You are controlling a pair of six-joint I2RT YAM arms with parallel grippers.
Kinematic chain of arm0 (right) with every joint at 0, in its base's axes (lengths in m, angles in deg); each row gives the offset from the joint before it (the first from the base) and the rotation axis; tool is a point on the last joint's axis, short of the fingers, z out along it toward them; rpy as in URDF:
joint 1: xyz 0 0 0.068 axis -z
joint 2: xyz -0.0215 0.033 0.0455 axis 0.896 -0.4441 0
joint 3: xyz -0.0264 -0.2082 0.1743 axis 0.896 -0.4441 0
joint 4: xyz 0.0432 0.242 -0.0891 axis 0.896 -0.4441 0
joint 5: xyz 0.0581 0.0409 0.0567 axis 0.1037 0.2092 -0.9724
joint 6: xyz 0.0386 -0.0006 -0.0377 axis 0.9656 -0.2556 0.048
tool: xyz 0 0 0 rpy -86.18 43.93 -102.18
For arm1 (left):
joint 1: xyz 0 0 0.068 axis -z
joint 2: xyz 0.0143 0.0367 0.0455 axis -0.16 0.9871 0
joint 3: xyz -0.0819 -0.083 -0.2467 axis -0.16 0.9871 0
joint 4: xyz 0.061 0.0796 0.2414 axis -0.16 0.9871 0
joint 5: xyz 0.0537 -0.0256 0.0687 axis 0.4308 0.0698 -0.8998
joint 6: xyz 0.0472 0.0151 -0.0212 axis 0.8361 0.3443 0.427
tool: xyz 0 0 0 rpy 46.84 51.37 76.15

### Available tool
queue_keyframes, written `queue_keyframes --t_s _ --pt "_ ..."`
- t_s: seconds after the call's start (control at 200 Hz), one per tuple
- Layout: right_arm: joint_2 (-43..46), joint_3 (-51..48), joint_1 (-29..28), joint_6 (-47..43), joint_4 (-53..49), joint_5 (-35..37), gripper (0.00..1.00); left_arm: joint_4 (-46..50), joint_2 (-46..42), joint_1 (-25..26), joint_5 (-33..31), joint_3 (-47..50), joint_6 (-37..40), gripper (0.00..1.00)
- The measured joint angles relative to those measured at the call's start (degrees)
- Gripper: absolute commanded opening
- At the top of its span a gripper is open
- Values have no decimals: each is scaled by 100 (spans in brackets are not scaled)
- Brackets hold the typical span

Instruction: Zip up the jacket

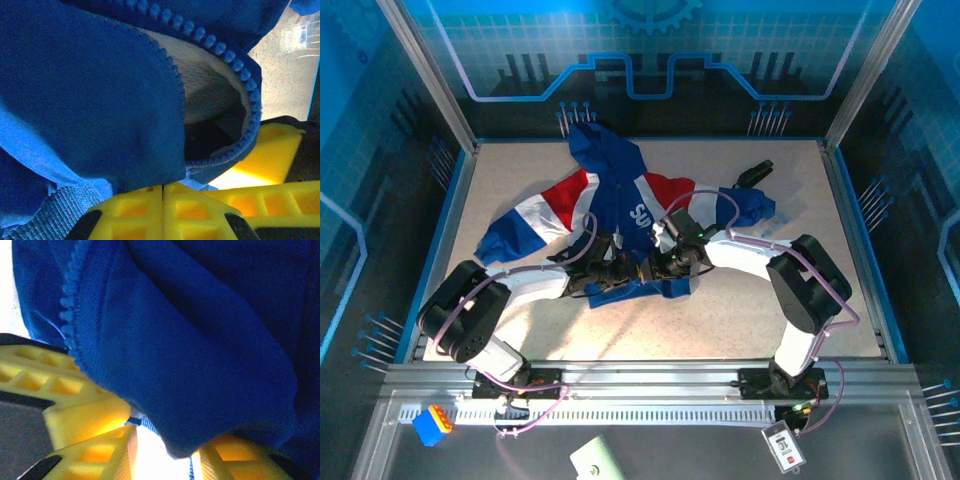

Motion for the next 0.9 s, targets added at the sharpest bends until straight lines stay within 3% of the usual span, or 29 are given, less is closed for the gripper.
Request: queue_keyframes --t_s 0.27,0.535,0.901 --pt "-48 -138 0 -24 428 42 0 26 -7 0 0 0 13 0" --pt "459 -341 188 -387 509 -120 0 247 -765 -282 107 2 466 0" --pt "1215 -227 417 -1891 476 -758 0 -92 -2529 -879 470 765 1338 0"
